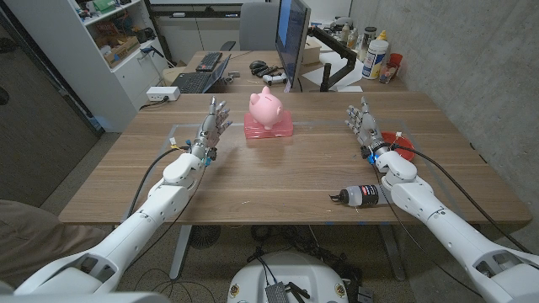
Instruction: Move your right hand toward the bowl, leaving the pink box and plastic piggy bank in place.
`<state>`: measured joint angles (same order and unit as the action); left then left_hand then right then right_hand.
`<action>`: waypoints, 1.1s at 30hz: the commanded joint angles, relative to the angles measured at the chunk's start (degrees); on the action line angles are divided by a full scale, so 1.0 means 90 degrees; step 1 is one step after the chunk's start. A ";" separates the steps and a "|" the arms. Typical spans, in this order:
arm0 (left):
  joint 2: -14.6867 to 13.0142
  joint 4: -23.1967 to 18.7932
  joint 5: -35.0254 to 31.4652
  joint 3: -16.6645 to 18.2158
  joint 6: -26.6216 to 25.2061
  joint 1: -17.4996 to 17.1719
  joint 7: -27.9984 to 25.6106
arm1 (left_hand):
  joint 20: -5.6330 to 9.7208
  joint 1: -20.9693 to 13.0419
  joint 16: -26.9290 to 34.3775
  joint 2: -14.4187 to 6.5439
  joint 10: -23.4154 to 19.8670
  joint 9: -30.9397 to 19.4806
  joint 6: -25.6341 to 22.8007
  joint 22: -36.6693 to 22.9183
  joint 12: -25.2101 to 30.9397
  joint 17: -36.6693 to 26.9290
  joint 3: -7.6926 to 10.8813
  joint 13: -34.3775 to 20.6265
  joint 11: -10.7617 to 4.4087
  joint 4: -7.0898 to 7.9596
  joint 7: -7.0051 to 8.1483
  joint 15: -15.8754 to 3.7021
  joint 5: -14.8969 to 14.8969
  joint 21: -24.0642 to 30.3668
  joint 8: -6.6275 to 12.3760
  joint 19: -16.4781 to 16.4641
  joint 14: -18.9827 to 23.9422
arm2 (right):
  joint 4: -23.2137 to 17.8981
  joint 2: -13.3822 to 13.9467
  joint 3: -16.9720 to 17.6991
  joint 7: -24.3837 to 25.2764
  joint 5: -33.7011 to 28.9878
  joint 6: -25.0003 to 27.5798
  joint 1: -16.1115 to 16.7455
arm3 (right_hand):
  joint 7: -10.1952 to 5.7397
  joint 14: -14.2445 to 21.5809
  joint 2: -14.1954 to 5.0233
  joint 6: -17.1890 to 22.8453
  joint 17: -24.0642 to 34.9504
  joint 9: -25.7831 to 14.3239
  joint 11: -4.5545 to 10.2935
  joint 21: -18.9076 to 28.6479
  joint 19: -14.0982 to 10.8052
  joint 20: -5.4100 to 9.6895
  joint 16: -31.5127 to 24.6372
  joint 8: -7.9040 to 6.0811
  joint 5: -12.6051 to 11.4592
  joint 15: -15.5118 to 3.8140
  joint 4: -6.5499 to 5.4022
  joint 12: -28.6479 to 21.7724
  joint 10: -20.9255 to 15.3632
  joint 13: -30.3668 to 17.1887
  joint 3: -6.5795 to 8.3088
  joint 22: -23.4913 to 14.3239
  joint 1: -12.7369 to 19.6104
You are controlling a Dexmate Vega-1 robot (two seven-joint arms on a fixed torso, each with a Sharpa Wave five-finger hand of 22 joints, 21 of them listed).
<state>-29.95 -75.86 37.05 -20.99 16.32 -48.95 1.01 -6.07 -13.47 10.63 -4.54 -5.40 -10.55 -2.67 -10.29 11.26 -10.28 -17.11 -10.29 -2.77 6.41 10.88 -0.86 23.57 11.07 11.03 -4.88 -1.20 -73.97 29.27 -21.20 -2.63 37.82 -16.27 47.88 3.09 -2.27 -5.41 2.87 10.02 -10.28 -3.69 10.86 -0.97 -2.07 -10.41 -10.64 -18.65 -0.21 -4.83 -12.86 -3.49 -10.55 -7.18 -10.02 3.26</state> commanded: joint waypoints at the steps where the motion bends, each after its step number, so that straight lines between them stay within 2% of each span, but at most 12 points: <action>1: -0.0013 -0.0011 0.0005 0.0003 0.0006 0.0002 0.0052 | -0.0066 -0.0049 0.0030 -0.0006 -0.0055 -0.0009 -0.0010 -0.0008 0.0041 -0.0010 -0.0045 -0.0033 -0.0001 0.0009 0.0051 -0.0001 0.0032 0.0023 0.0028 0.0011 -0.0078 | -0.0071 0.0053 0.0013 -0.0010 0.0052 0.0124 0.0016 | 0.0048 -0.0054 -0.0110 0.0011 0.0028 -0.0027 0.0008 0.0041 0.0005 -0.0038 -0.0028 -0.0040 -0.0035 0.0013 -0.0005 -0.0025 -0.0038 -0.0013 -0.0044 -0.0018 0.0031; 10: 0.0031 0.0029 0.0017 -0.0015 0.0071 0.0026 0.0118 | -0.0067 -0.0052 0.0029 -0.0006 -0.0060 -0.0009 -0.0022 -0.0007 0.0040 -0.0009 -0.0044 -0.0033 -0.0009 0.0008 0.0057 0.0000 0.0030 0.0026 0.0030 0.0007 -0.0077 | -0.0196 0.0118 0.0035 0.0118 -0.0040 0.0095 0.0080 | 0.0047 -0.0075 -0.0106 0.0013 0.0028 -0.0027 0.0037 0.0037 0.0011 -0.0035 -0.0017 -0.0039 -0.0031 -0.0013 -0.0006 -0.0016 -0.0030 -0.0013 -0.0039 -0.0018 0.0033; 13: -0.0094 -0.0009 -0.0156 -0.0077 0.0027 0.0055 0.0120 | -0.0068 -0.0053 0.0033 -0.0005 -0.0053 -0.0009 -0.0031 -0.0007 0.0036 -0.0009 -0.0044 -0.0033 -0.0011 0.0007 0.0053 -0.0011 0.0030 0.0029 0.0032 0.0000 -0.0066 | -0.0272 0.0174 0.0018 0.0175 -0.0128 0.0109 0.0099 | -0.0042 -0.0023 -0.0102 0.0145 0.0024 -0.0026 0.0098 0.0058 -0.0054 0.0110 -0.0031 -0.0082 -0.0025 -0.0160 -0.0006 -0.0039 -0.0116 -0.0011 -0.0028 -0.0017 0.0042; 14: -0.0102 0.0045 -0.0207 -0.0098 0.0098 0.0084 0.0175 | -0.0074 -0.0050 0.0065 0.0013 0.0001 -0.0008 -0.0038 -0.0003 0.0013 -0.0008 -0.0051 -0.0031 0.0119 0.0005 0.0042 0.0139 0.0025 0.0034 0.0028 -0.0017 0.0042 | -0.0321 0.0215 0.0012 0.0178 -0.0146 0.0152 0.0106 | -0.0070 -0.0010 -0.0099 0.0178 0.0023 -0.0025 0.0128 0.0063 -0.0073 0.0148 -0.0033 -0.0091 -0.0024 -0.0182 -0.0005 -0.0044 -0.0136 -0.0011 -0.0025 -0.0017 0.0045; 15: -0.0086 0.0073 -0.0196 -0.0095 0.0145 0.0089 0.0208 | -0.0069 -0.0036 0.0056 0.0043 0.0065 -0.0008 -0.0018 0.0000 -0.0009 -0.0006 -0.0066 -0.0029 0.0262 0.0005 -0.0035 0.0171 0.0019 0.0031 0.0016 -0.0018 0.0051 | -0.0353 0.0256 -0.0003 0.0190 -0.0204 0.0157 0.0108 | -0.0083 -0.0003 -0.0100 0.0203 0.0022 -0.0025 0.0135 0.0064 -0.0079 0.0171 -0.0033 -0.0097 -0.0023 -0.0213 -0.0005 -0.0049 -0.0154 -0.0010 -0.0022 -0.0017 0.0047; 16: -0.0074 0.0075 -0.0178 -0.0090 0.0161 0.0086 0.0220 | 0.0051 -0.0023 0.0059 0.0061 0.0143 -0.0007 -0.0015 0.0004 -0.0031 -0.0005 -0.0076 -0.0027 0.0344 0.0006 -0.0106 0.0092 0.0016 0.0022 0.0014 -0.0001 0.0084 | -0.0396 0.0291 -0.0007 0.0197 -0.0231 0.0173 0.0118 | -0.0089 -0.0001 -0.0100 0.0216 0.0022 -0.0025 0.0148 0.0064 -0.0081 0.0183 -0.0033 -0.0100 -0.0023 -0.0218 -0.0004 -0.0048 -0.0155 -0.0010 -0.0021 -0.0016 0.0048; 22: -0.0035 0.0132 -0.0172 -0.0100 0.0224 0.0108 0.0266 | 0.0228 -0.0007 0.0050 0.0099 0.0136 -0.0005 -0.0139 0.0011 -0.0015 -0.0002 -0.0090 -0.0024 0.0166 0.0005 -0.0139 -0.0035 0.0011 0.0015 0.0053 0.0007 0.0115 | -0.0654 0.0454 -0.0020 0.0343 -0.0416 0.0260 0.0177 | -0.0097 -0.0058 -0.0097 0.0211 0.0020 -0.0024 0.0174 0.0046 -0.0048 0.0187 -0.0006 -0.0088 -0.0020 -0.0230 -0.0003 -0.0026 -0.0118 -0.0009 -0.0016 -0.0016 0.0052; 31: 0.0018 0.0256 -0.0114 -0.0104 0.0284 0.0152 0.0378 | 0.0266 -0.0001 0.0018 0.0119 0.0125 -0.0004 -0.0178 0.0014 -0.0006 -0.0001 -0.0096 -0.0023 0.0140 0.0002 -0.0153 -0.0120 0.0010 0.0004 0.0058 0.0029 0.0053 | -0.0956 0.0625 -0.0064 0.0660 -0.0720 0.0478 0.0231 | -0.0080 -0.0138 -0.0087 0.0161 0.0018 -0.0024 0.0147 0.0022 0.0012 0.0223 0.0020 -0.0056 -0.0015 -0.0224 -0.0004 0.0015 -0.0038 -0.0007 -0.0011 -0.0015 0.0053; 33: 0.0035 0.0303 -0.0121 -0.0102 0.0340 0.0165 0.0398 | 0.0352 -0.0013 -0.0002 0.0150 0.0138 -0.0003 -0.0181 0.0016 -0.0009 0.0001 -0.0103 -0.0023 0.0135 -0.0012 -0.0156 -0.0184 0.0012 -0.0003 0.0055 0.0047 0.0005 | -0.1029 0.0684 -0.0083 0.0703 -0.0791 0.0558 0.0236 | -0.0086 -0.0163 -0.0086 0.0143 0.0018 -0.0024 0.0133 0.0012 0.0039 0.0219 0.0028 -0.0047 -0.0014 -0.0206 -0.0004 0.0024 -0.0020 -0.0007 -0.0009 -0.0015 0.0053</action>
<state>-30.17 -74.51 35.80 -21.82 18.14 -47.96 3.54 -3.74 -13.45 10.64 -3.92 -4.15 -10.39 -4.11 -10.13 10.98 -10.12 -17.56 -10.28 -0.94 6.41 9.43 -1.50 23.57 11.07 11.25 -4.43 -0.85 -79.95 33.24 -21.37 0.95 33.82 -13.55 49.43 2.25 -3.11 -5.38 4.31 10.00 -10.27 -2.58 10.86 -0.74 -0.16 -10.41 -11.09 -18.63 -1.87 -4.83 -12.86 -4.15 -10.54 -7.18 -10.01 3.28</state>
